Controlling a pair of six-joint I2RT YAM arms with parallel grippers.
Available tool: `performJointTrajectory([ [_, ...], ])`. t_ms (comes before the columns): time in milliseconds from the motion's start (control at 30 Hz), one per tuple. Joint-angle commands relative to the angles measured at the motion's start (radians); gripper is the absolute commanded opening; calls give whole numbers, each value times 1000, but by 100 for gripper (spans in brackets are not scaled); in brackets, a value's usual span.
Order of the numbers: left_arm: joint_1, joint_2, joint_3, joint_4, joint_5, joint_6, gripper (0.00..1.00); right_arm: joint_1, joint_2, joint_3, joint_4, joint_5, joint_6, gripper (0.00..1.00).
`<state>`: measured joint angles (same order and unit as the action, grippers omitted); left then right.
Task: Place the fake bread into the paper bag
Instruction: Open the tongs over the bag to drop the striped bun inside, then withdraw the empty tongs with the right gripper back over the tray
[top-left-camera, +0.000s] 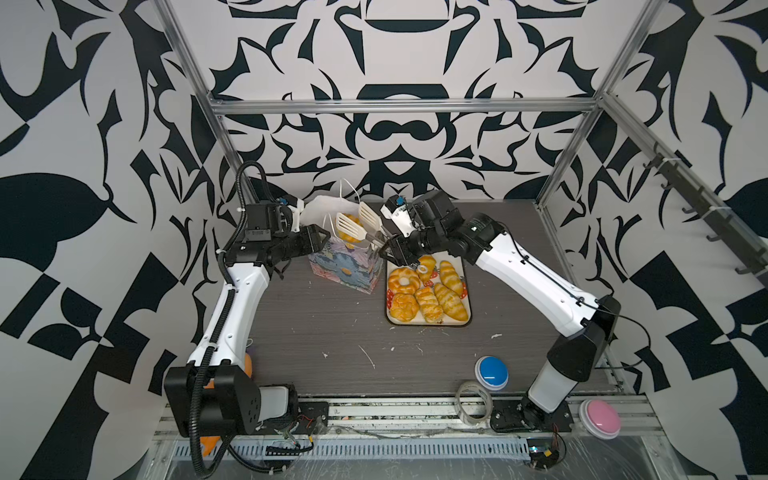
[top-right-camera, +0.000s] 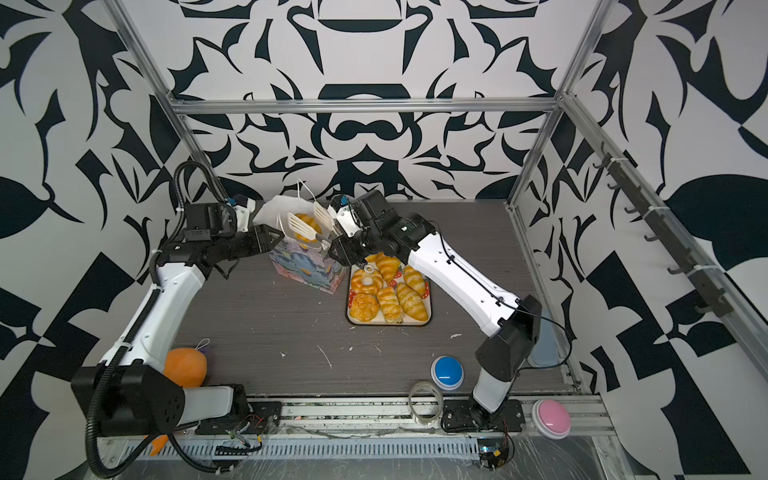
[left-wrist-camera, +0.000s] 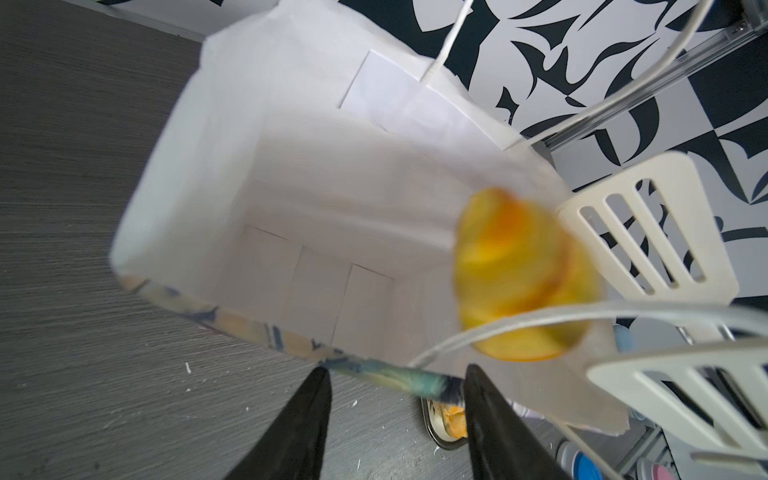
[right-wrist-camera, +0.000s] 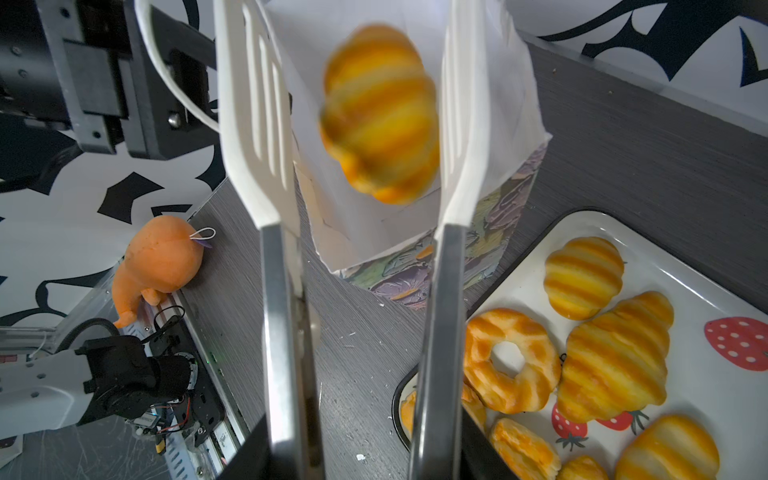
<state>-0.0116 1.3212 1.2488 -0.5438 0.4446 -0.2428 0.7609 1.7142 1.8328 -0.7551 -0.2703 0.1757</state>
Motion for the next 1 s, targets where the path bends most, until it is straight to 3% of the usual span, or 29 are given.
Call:
performJointTrajectory([
  [0,-1,-16,11,-34,-21,3,54,3,-21,61,36,6,-10,54],
  [667,-2,-36,18,-54,-48,16,52,-47,-163,26,-41,163,-65,53],
  [967,-1,-74,14,-48,-44,21,52,-242,-224,-90,-67,125,-17,53],
])
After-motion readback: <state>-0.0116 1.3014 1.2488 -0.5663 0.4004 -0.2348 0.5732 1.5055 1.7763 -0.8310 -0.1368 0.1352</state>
